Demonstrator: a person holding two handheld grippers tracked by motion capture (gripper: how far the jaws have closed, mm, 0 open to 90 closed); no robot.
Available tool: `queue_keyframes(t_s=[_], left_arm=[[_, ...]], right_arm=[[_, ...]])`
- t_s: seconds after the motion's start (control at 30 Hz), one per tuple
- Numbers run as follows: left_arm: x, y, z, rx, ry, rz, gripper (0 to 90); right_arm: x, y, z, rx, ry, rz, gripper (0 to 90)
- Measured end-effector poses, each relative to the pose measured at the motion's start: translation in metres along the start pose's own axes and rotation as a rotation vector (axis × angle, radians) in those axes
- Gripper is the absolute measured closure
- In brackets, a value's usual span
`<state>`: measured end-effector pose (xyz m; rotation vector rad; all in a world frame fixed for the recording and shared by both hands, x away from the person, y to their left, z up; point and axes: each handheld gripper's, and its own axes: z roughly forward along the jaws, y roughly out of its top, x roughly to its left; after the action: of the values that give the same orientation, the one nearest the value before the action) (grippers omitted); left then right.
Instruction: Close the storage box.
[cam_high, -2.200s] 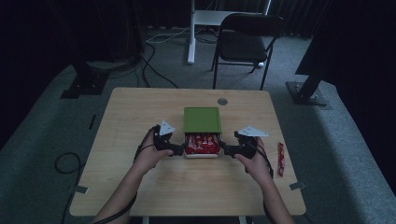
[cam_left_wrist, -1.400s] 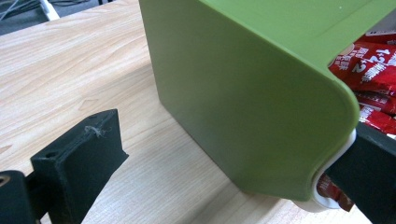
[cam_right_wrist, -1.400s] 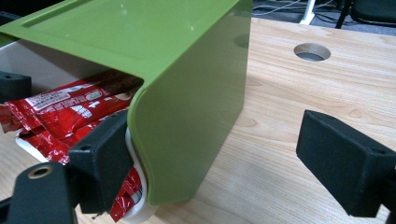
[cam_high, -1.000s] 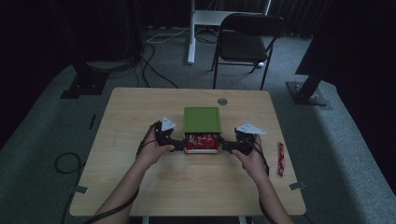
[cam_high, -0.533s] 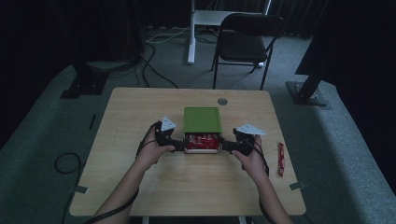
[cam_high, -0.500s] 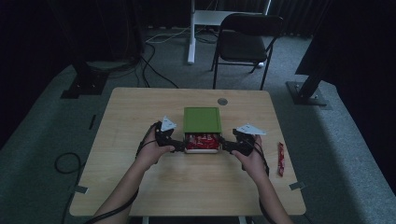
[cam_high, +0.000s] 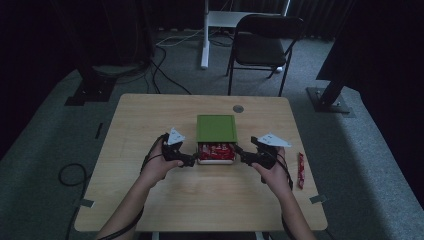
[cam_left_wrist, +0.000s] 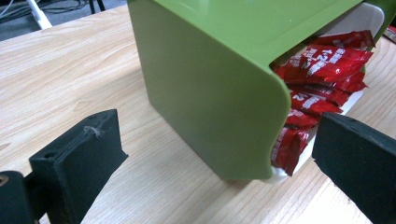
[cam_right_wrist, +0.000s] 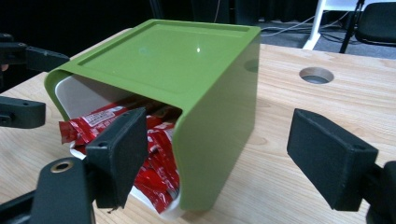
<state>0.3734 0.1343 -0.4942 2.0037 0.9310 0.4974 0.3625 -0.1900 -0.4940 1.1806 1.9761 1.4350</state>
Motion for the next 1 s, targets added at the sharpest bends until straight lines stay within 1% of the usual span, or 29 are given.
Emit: queue_keyframes(t_s=[0.03,0.07,0.17,0.2,0.23,0.47,0.57,0.67,0.8,0.97,1.0], left_arm=[[0.000,0.000,-0.001,-0.003,0.003,-0.003,2.5],[0.001,-0.001,-0.002,0.002,0.002,0.002,2.5],[0.002,-0.002,-0.005,-0.002,0.006,0.001,2.5],[0.003,-0.004,-0.007,0.000,0.011,-0.002,2.5],[0.003,-0.006,-0.008,-0.002,0.013,-0.006,2.5],[0.008,-0.017,-0.014,0.009,0.023,-0.027,2.5],[0.012,-0.023,-0.018,0.013,0.034,-0.034,2.5],[0.016,-0.029,-0.022,0.014,0.047,-0.051,2.5],[0.020,-0.036,-0.026,0.021,0.062,-0.063,2.5],[0.025,-0.044,-0.031,0.028,0.077,-0.074,2.5],[0.026,-0.047,-0.032,0.029,0.087,-0.078,2.5]], right_arm=[[-0.001,0.000,-0.001,0.002,-0.001,-0.004,19.6],[-0.002,-0.001,-0.003,0.004,-0.003,-0.007,19.2],[-0.005,-0.003,-0.007,0.005,-0.020,-0.010,19.2],[-0.007,-0.004,-0.008,0.010,-0.023,-0.009,19.2],[-0.009,-0.007,-0.010,0.012,-0.037,-0.013,19.1],[-0.017,-0.016,-0.016,0.034,-0.058,-0.020,18.6],[-0.022,-0.020,-0.018,0.048,-0.069,-0.028,18.7],[-0.027,-0.025,-0.020,0.060,-0.085,-0.038,18.7],[-0.032,-0.030,-0.024,0.064,-0.112,-0.040,18.7],[-0.039,-0.041,-0.029,0.085,-0.139,-0.027,18.9],[-0.039,-0.042,-0.030,0.089,-0.145,-0.024,18.9]])
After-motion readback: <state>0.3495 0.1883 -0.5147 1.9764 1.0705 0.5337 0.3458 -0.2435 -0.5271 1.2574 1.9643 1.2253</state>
